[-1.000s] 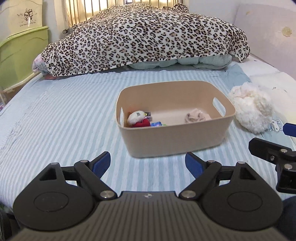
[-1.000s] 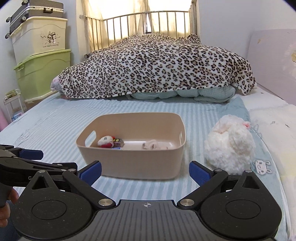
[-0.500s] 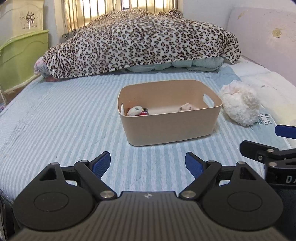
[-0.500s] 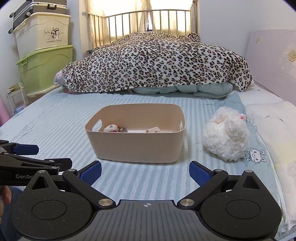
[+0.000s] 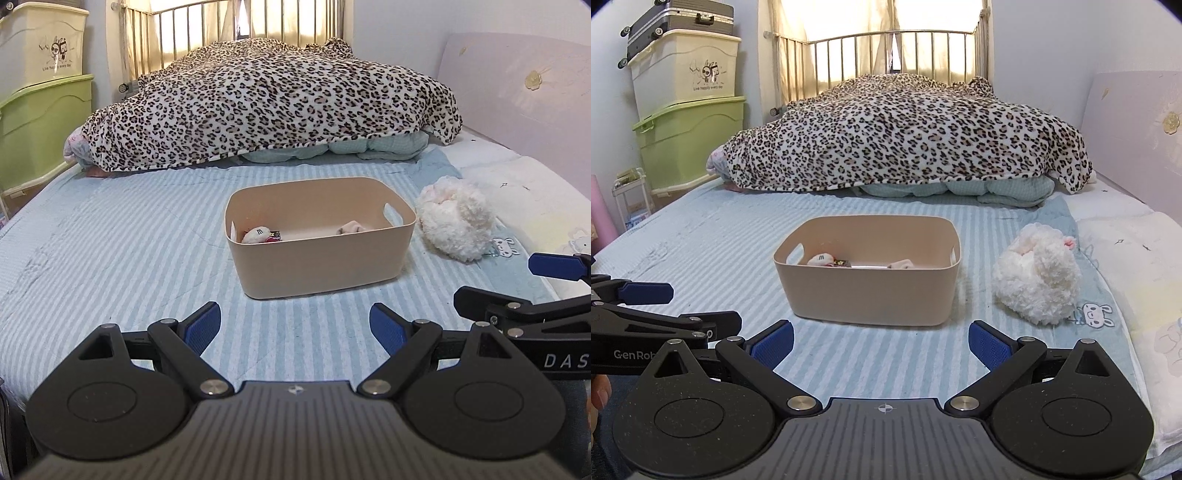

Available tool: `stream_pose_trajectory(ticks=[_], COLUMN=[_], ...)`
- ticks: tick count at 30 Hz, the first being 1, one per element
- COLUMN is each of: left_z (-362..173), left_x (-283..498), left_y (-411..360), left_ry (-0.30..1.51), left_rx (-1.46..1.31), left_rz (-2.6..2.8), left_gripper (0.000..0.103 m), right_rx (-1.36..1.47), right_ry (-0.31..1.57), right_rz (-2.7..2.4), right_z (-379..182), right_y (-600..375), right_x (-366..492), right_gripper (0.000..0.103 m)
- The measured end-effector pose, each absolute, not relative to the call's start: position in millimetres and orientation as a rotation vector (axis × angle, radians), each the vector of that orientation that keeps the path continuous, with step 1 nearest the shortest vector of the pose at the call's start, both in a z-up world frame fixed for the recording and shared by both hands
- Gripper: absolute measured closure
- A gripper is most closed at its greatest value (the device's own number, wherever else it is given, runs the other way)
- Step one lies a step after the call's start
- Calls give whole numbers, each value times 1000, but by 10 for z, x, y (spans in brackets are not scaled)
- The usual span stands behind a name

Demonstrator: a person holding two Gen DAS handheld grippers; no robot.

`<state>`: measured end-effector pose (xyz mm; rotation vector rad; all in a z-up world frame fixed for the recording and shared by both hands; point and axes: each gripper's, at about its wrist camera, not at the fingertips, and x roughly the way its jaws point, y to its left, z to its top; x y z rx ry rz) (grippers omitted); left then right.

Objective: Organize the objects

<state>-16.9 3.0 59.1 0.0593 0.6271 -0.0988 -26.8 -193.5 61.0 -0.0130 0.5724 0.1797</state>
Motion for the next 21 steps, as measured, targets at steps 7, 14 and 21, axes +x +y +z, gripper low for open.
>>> stream_pose_trajectory(ticks=[7,14,21], left_z=[582,580,582], left_x=[-170,-161,-138], left_y=[41,61,23], left_ry=[627,634,630], left_rx=[44,33,39], left_rz=[-105,-119,-123], left_gripper=[15,15,15], right_rx=[-17,-16,-12], right_ry=[569,573,573], right_rz=[179,178,179], right_z=[636,621,606], right_y=[-1943,-1966,-1984], right_x=[-288,-271,-228], right_gripper=[1,1,0])
